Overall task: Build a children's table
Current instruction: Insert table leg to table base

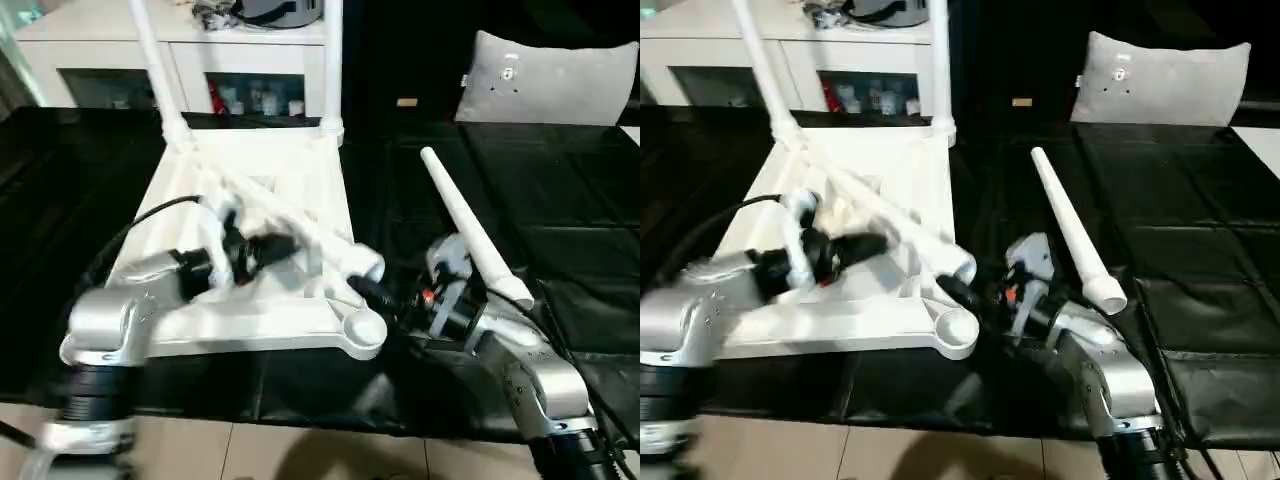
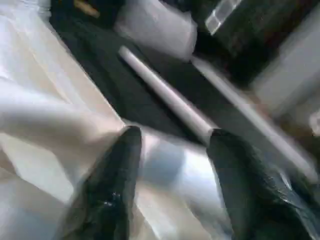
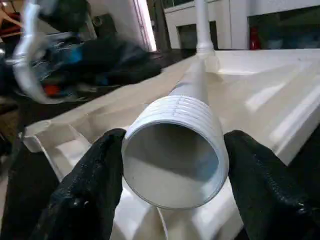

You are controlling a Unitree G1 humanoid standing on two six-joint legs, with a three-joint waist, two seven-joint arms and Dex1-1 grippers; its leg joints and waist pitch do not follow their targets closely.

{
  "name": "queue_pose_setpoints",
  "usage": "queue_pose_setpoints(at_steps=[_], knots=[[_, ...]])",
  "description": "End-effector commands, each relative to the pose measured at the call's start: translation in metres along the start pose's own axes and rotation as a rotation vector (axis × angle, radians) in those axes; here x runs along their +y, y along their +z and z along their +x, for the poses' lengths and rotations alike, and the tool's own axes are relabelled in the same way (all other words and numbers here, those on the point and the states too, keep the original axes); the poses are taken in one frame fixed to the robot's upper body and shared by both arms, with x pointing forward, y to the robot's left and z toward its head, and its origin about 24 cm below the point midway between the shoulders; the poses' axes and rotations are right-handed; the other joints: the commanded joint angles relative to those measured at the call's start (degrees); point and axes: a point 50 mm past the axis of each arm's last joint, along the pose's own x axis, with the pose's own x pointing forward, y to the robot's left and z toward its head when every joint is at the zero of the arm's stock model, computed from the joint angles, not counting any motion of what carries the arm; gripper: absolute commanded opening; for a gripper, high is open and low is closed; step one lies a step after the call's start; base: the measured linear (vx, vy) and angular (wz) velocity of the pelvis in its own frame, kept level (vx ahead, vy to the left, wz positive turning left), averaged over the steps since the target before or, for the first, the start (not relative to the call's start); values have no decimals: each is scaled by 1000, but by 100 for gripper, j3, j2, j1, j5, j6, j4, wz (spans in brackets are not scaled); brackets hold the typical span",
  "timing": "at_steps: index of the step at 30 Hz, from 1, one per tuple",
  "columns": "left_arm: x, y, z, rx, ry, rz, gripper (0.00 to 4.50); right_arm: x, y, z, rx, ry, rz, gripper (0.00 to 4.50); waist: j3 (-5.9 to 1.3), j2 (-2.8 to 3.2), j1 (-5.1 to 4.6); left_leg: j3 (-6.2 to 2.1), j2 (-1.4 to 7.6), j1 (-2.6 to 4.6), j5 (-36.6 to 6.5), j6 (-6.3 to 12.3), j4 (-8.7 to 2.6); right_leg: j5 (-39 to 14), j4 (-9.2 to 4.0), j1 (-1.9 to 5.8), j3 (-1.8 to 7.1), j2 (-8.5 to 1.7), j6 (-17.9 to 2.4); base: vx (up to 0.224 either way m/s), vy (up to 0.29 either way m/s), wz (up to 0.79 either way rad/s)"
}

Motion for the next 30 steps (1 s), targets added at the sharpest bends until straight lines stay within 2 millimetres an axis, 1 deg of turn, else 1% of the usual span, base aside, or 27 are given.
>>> queue_pose_setpoints(at_steps=[1,2,4,5,6,7,8,9,11,12,14,15,16,18,19,21,22,23,24,25,26,28,29,30], knots=[[7,1,2,-41,68,-90,280,2,5,0,-23,6,-1,276,-400,-61,19,15,64,-46,-908,351,-346,-2072,-522,323,187,-254,-908,0,0,0],[6,-1,6,-70,86,-169,280,3,4,0,-14,10,-1,276,-405,-79,19,13,60,-57,-858,377,-346,-2035,-521,325,191,-251,-860,0,0,0],[5,-4,11,-85,88,-237,310,4,2,0,-2,13,-3,276,-406,-94,27,14,52,-63,-819,412,-342,-2047,-537,328,187,-254,-829,0,0,0],[3,-6,13,-87,91,-267,317,4,1,0,3,13,-4,276,-408,-95,32,12,54,-72,-778,428,-344,-2052,-541,328,188,-258,-802,0,0,0],[3,-6,13,-87,91,-267,318,4,1,0,3,13,-4,276,-414,-91,32,10,64,-78,-754,413,-339,-2003,-520,337,191,-266,-821,0,0,0],[1,-11,15,-62,122,-284,317,5,0,0,10,13,-3,276,-415,-70,37,2,73,-72,-725,442,-344,-1918,-526,321,190,-264,-838,0,0,0],[1,-12,15,-55,144,-295,317,5,0,0,11,12,-2,276,-418,-77,24,1,84,-75,-712,451,-343,-1797,-514,329,185,-257,-877,0,0,0],[1,-12,15,-55,155,-298,317,5,0,0,10,12,-2,276,-414,-66,23,-3,86,-72,-737,465,-347,-1778,-519,329,181,-258,-902,0,0,0],[1,-11,15,-61,172,-310,317,5,1,0,10,11,-2,276,-408,-73,23,-5,78,-72,-786,471,-351,-1880,-528,333,177,-260,-878,0,0,0],[2,-8,13,-83,209,-331,317,5,2,1,9,10,-3,276,-404,-43,24,-11,82,-70,-826,453,-351,-1903,-526,331,174,-261,-875,0,0,0],[3,-6,11,-94,234,-343,317,5,2,1,10,9,-4,276,-401,-68,22,-11,73,-75,-867,443,-351,-1956,-537,337,167,-260,-866,0,0,0],[4,-5,7,-90,245,-338,317,5,2,1,12,10,-7,276,-398,-32,20,-19,71,-71,-881,440,-357,-2007,-540,331,164,-257,-834,0,0,0],[4,-5,4,-84,256,-329,317,5,2,1,13,10,-8,276,-400,-50,8,-18,79,-74,-883,436,-357,-1998,-544,331,165,-255,-820,0,0,0],[5,-5,-2,-65,275,-315,317,5,2,2,15,10,-11,276,-398,-36,-1,-21,80,-70,-894,433,-358,-2011,-546,322,165,-252,-802,0,0,0],[6,-5,-6,-56,288,-311,317,5,2,2,15,10,-12,276,-399,-40,1,-26,82,-73,-886,429,-360,-1998,-541,325,165,-254,-806,0,0,0],[7,-6,-12,-45,308,-304,317,5,2,3,16,10,-17,276,-397,6,4,-30,86,-54,-923,414,-362,-1965,-543,306,162,-253,-848,0,0,0],[7,-7,-13,-42,311,-302,317,5,2,3,17,10,-19,276,-399,-4,-1,-33,90,-61,-923,413,-368,-1943,-543,313,163,-251,-851,0,0,0],[6,-7,-14,-43,305,-317,317,5,2,3,17,10,-19,276,-399,0,0,-36,99,-62,-922,406,-372,-1856,-536,313,162,-252,-889,0,0,0],[5,-8,-14,-43,301,-330,317,4,3,3,16,10,-19,276,-405,6,4,-38,99,-46,-940,399,-369,-1800,-528,309,162,-249,-913,0,0,0],[4,-8,-14,-42,297,-337,317,4,3,3,16,10,-19,276,-406,-19,10,-36,97,-50,-921,408,-366,-1757,-534,311,165,-254,-934,0,0,0],[3,-9,-13,-40,294,-343,317,4,3,3,17,10,-19,276,-409,-8,21,-44,101,-61,-880,410,-374,-1646,-514,324,165,-257,-981,0,0,0],[-1,-11,-9,-36,267,-359,317,5,2,3,19,16,-18,276,-407,-24,26,-39,97,-72,-839,441,-372,-1592,-516,327,167,-259,-993,0,0,0],[-10,-15,3,-30,204,-404,317,7,1,4,24,32,-15,276,-407,-28,28,-34,96,-77,-809,452,-366,-1594,-516,334,168,-267,-1002,0,0,0],[-11,-15,3,-29,202,-405,317,8,1,4,24,33,-15,276,-418,-30,43,-35,98,-82,-749,471,-360,-1567,-521,336,168,-274,-1004,0,0,0]])
